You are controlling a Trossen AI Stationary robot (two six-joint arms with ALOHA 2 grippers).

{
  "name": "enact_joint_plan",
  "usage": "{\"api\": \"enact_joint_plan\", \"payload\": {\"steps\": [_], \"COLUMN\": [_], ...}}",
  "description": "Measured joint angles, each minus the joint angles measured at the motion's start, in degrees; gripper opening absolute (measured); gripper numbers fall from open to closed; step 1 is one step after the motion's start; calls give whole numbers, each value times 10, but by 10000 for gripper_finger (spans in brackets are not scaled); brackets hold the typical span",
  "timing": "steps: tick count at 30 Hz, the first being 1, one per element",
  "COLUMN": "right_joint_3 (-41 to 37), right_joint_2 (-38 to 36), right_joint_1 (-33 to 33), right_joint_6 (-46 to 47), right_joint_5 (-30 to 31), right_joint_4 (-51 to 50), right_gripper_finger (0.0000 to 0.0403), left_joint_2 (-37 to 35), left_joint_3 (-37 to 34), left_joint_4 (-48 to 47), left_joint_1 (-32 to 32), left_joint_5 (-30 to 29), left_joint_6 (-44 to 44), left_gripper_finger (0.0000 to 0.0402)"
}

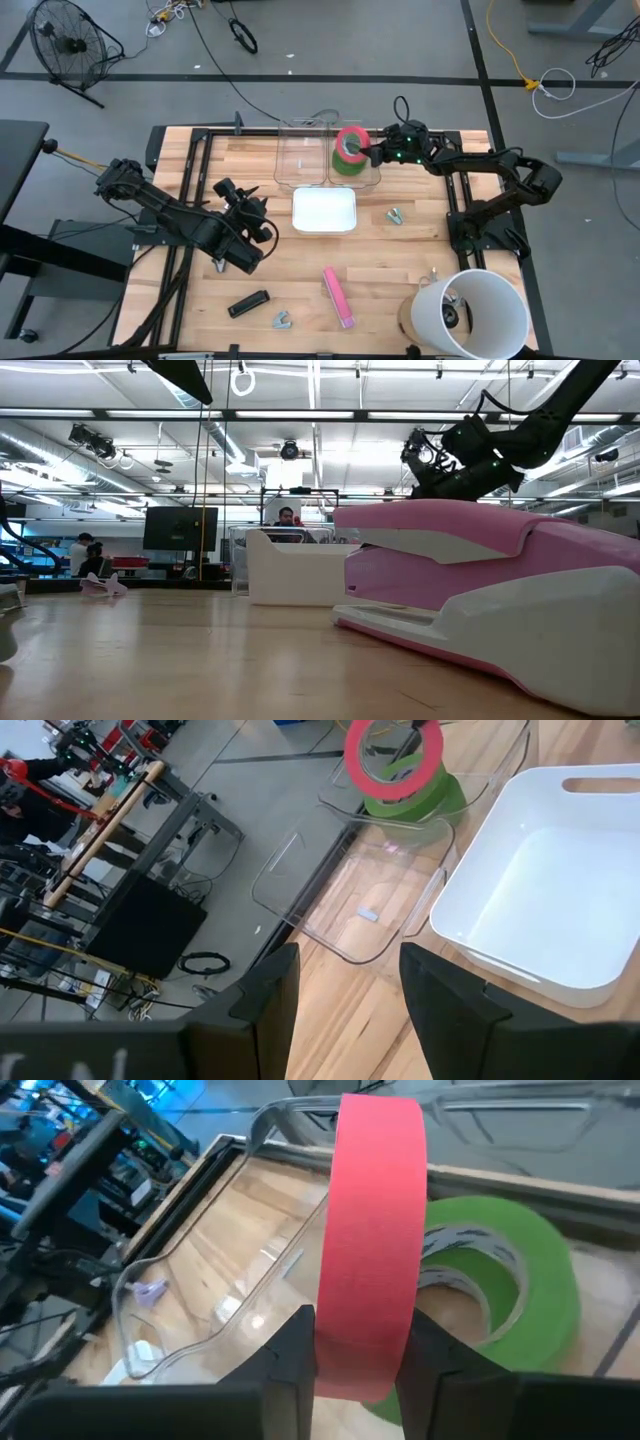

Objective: Pick and place Stapler, Stapler remover, tape
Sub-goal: Put the pink tape into the right transparent bin

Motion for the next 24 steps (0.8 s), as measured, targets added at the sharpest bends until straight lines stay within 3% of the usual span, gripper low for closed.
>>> {"api": "enact_joint_plan", "payload": {"steps": [4,10,14,19,24], "right_joint_3": [0,0,0,0,0], "right_joint_2": [0,1,1,1,2], "right_joint_1": [6,13,15,16,16], "right_joint_6": [-8,0,3,-4,-5], "right_joint_5": [42,54,62,86,89], "right_joint_4": [-10,-7,-8,-8,-11], "right_gripper_finger": [89,197,227,206,110], "left_joint_2": [0,0,0,0,0], "left_joint_3": [0,0,0,0,0], "left_joint_4": [0,0,0,0,0], "left_joint_1": [0,0,0,0,0], "left_joint_5": [0,0,0,0,0], "left_joint_6": [0,0,0,0,0], "left_gripper_finger": [179,179,179,179,179]}}
